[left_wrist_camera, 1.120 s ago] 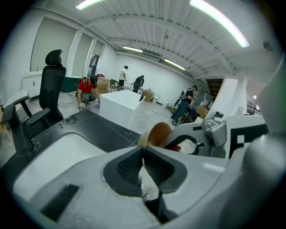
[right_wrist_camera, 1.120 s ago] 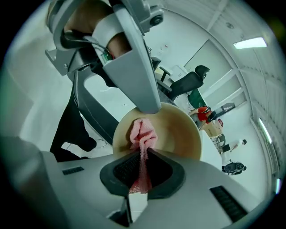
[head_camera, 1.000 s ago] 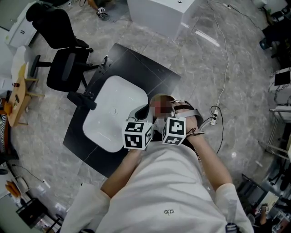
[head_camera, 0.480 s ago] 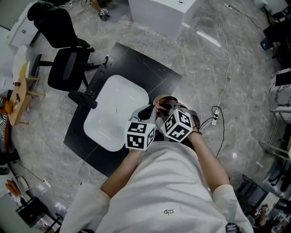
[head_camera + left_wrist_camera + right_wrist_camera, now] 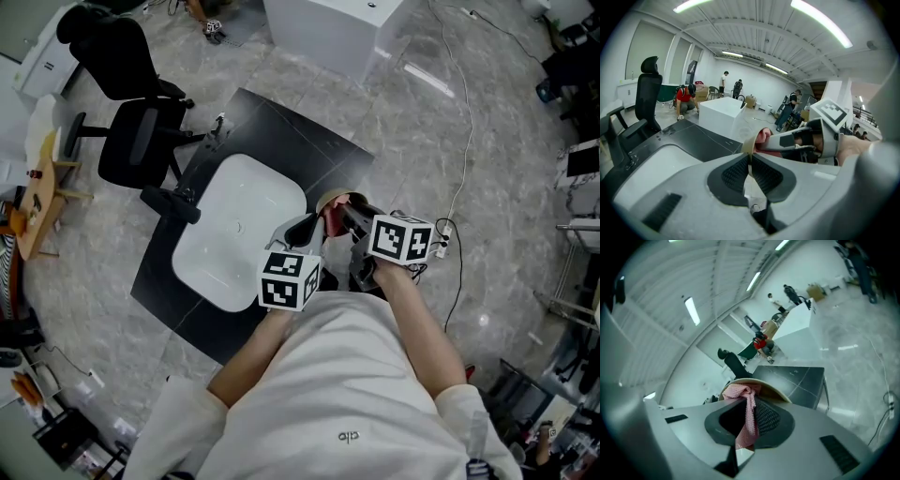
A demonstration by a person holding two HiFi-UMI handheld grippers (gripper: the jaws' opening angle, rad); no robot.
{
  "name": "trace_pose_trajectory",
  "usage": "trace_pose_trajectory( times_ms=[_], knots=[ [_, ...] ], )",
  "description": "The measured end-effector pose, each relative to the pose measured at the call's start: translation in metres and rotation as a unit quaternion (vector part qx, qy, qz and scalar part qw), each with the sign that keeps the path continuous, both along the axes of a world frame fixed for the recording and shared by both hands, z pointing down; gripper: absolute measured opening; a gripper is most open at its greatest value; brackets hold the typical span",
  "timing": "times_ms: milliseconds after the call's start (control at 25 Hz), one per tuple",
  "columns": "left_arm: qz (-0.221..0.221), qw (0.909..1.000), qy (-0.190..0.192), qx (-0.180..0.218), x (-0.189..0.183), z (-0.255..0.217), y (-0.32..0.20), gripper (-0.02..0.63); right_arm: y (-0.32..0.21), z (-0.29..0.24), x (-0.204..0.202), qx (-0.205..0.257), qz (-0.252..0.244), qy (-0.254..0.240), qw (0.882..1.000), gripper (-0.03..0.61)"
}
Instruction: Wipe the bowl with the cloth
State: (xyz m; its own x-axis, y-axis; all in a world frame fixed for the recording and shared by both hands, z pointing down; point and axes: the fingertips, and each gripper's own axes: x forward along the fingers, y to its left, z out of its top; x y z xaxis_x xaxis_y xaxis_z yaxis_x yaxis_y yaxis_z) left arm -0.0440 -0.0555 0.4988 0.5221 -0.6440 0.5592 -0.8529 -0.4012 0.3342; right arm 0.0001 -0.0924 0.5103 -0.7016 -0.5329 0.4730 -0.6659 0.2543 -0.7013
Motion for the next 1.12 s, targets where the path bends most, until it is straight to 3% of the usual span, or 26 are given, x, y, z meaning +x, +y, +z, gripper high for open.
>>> trace_pose_trajectory(
  times_ms=[240, 440, 600, 760, 840, 920, 1000, 1120],
  knots=[
    [-0.006, 0.9999, -0.008, 0.012, -0.003, -0.003, -0.001, 0.021, 0.001, 0.003, 0.016, -0.048, 0.086, -0.056, 0.994, 0.028],
    [-0.012, 0.9998, -0.010, 0.013, -0.006, -0.003, -0.002, 0.021, 0.002, 0.003, 0.020, -0.052, 0.103, -0.059, 0.992, 0.028],
    [0.001, 0.9999, -0.006, 0.009, -0.001, -0.002, 0.001, 0.021, 0.001, -0.004, 0.010, -0.015, 0.054, -0.028, 0.998, 0.028],
    [0.003, 0.9999, -0.004, 0.013, -0.002, -0.004, -0.001, 0.021, 0.006, -0.011, -0.013, 0.059, -0.058, 0.061, 0.995, 0.028],
    [0.000, 0.9999, -0.003, 0.015, -0.006, -0.005, -0.004, 0.020, 0.014, -0.010, -0.026, 0.095, -0.127, 0.110, 0.981, 0.028],
    [-0.002, 0.9998, -0.002, 0.018, -0.008, -0.008, -0.007, 0.020, 0.023, -0.007, -0.036, 0.130, -0.195, 0.165, 0.958, 0.028],
    [-0.005, 0.9999, -0.003, 0.016, -0.011, -0.009, -0.010, 0.020, 0.031, -0.003, -0.043, 0.168, -0.257, 0.229, 0.924, 0.028],
    [-0.012, 0.9998, -0.007, 0.011, -0.019, -0.007, -0.012, 0.021, 0.041, 0.006, -0.046, 0.220, -0.343, 0.325, 0.853, 0.028]
  ],
)
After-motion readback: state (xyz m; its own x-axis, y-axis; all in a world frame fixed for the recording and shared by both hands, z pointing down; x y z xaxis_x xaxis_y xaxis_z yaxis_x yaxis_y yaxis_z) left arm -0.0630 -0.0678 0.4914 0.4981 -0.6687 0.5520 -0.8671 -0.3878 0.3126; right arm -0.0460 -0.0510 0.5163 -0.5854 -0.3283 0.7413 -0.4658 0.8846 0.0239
